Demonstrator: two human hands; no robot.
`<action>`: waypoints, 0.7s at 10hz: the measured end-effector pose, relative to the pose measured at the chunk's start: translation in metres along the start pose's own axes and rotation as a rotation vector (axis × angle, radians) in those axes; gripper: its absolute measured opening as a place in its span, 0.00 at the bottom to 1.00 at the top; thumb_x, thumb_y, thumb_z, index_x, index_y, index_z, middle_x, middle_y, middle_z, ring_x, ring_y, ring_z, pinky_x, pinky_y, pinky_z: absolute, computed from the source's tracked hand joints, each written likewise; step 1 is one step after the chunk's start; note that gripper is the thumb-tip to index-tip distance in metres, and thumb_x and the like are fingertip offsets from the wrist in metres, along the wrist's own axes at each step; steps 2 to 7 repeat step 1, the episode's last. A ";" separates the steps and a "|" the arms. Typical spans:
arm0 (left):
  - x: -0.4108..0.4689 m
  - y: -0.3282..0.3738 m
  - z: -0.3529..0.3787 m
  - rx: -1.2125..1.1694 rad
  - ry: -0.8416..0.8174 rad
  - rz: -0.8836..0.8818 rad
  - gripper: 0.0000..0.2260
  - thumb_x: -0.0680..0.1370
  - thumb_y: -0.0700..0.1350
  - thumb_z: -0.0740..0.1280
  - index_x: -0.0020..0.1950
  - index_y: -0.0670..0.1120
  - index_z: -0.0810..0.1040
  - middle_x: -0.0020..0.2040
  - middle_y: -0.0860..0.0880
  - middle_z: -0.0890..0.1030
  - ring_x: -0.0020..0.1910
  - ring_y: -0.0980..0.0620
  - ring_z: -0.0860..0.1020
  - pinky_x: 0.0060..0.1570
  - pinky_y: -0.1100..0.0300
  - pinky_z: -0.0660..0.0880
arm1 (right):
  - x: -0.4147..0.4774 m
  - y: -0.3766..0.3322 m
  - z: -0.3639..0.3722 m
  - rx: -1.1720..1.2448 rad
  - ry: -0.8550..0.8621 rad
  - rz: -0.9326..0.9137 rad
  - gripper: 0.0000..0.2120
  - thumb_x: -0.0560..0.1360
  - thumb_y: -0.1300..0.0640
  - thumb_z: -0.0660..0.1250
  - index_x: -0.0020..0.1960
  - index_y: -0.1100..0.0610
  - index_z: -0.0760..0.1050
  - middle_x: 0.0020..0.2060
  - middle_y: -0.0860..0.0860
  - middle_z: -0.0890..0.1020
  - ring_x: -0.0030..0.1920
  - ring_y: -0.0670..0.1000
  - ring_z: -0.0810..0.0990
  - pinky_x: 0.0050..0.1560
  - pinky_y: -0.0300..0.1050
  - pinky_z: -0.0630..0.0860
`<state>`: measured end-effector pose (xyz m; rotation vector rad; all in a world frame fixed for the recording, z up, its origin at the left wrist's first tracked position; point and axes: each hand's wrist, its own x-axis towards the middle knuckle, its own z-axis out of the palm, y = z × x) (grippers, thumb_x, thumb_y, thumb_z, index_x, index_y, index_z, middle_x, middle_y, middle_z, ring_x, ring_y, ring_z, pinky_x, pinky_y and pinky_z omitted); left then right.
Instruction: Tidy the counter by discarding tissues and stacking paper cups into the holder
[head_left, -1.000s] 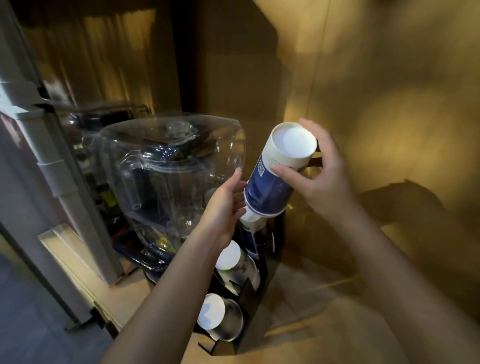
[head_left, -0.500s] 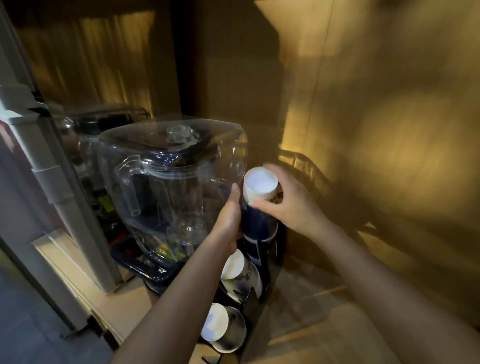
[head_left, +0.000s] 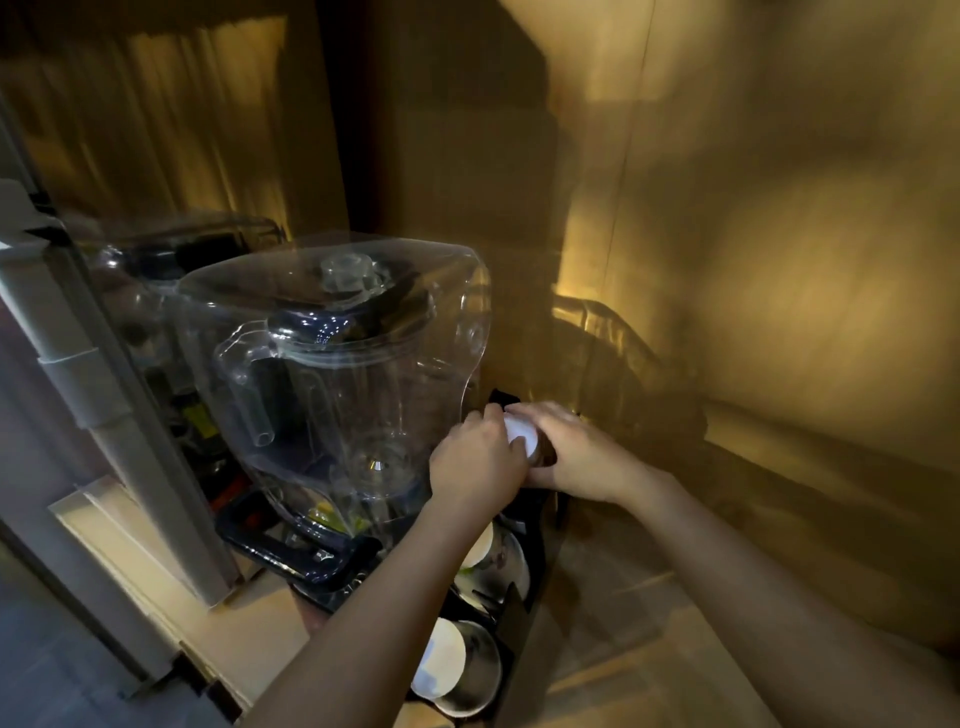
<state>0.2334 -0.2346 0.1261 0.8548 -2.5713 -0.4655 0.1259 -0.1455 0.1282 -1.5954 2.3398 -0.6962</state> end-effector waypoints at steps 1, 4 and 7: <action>0.008 0.014 -0.008 -0.019 0.173 0.168 0.16 0.75 0.50 0.61 0.60 0.45 0.74 0.54 0.43 0.79 0.52 0.42 0.77 0.47 0.53 0.71 | -0.006 0.001 -0.025 -0.023 0.082 0.023 0.31 0.70 0.48 0.68 0.69 0.45 0.59 0.69 0.46 0.65 0.66 0.51 0.67 0.62 0.48 0.67; 0.008 0.014 -0.008 -0.019 0.173 0.168 0.16 0.75 0.50 0.61 0.60 0.45 0.74 0.54 0.43 0.79 0.52 0.42 0.77 0.47 0.53 0.71 | -0.006 0.001 -0.025 -0.023 0.082 0.023 0.31 0.70 0.48 0.68 0.69 0.45 0.59 0.69 0.46 0.65 0.66 0.51 0.67 0.62 0.48 0.67; 0.008 0.014 -0.008 -0.019 0.173 0.168 0.16 0.75 0.50 0.61 0.60 0.45 0.74 0.54 0.43 0.79 0.52 0.42 0.77 0.47 0.53 0.71 | -0.006 0.001 -0.025 -0.023 0.082 0.023 0.31 0.70 0.48 0.68 0.69 0.45 0.59 0.69 0.46 0.65 0.66 0.51 0.67 0.62 0.48 0.67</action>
